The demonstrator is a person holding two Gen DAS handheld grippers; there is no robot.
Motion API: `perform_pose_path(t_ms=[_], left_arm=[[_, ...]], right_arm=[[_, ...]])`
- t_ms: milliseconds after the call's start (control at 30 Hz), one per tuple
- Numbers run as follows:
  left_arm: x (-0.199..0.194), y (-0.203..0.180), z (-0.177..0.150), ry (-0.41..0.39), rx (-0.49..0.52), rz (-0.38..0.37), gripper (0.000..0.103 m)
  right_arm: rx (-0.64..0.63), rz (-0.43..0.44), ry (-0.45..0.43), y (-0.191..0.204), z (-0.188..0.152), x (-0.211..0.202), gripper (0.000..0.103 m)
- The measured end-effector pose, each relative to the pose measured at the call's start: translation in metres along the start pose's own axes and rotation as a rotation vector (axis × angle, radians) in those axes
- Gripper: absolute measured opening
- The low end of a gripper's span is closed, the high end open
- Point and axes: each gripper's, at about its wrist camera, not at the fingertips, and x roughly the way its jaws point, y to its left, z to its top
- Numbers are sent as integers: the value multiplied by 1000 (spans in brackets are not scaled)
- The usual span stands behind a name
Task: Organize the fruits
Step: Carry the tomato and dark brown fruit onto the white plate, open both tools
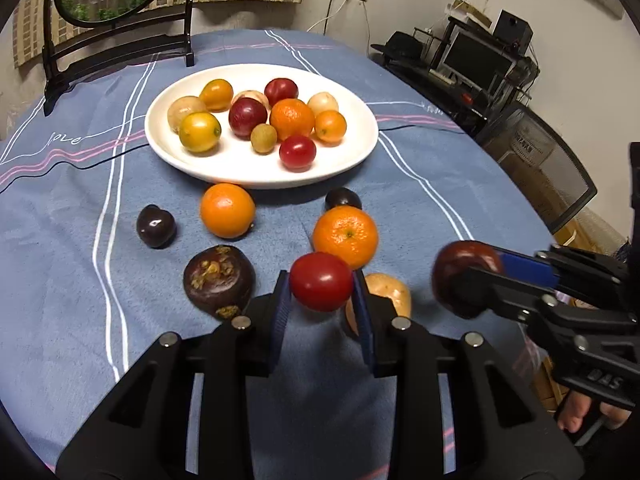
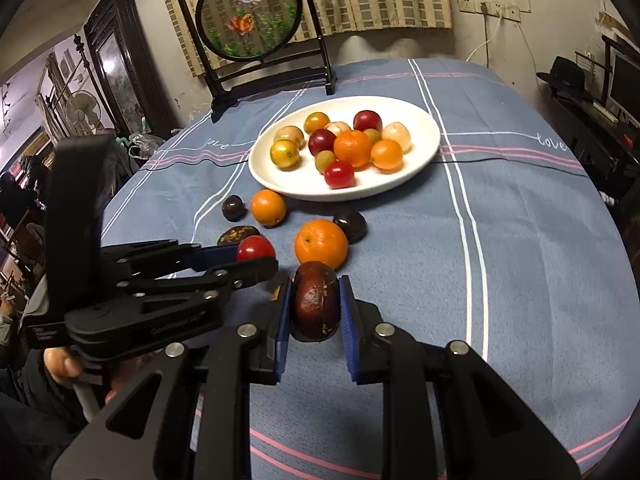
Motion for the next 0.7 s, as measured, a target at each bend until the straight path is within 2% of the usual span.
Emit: perform_pose_path(t_ms=[200,367,533,700], left_arm=[[-21,8,10,-28,-12,-19,31],[-24,24,47,-56,0,55,31],[14,47,100,-33,-34,113,31],[48,60,121,15,-85,101,32]], right_arm=[[-16,-8,3,3,12,7,23],[-46,-55,-20,-4,45,21,23],[-41,-95,-6,-24,88,58,23],[-21,-96,42,-36,113,95,23]])
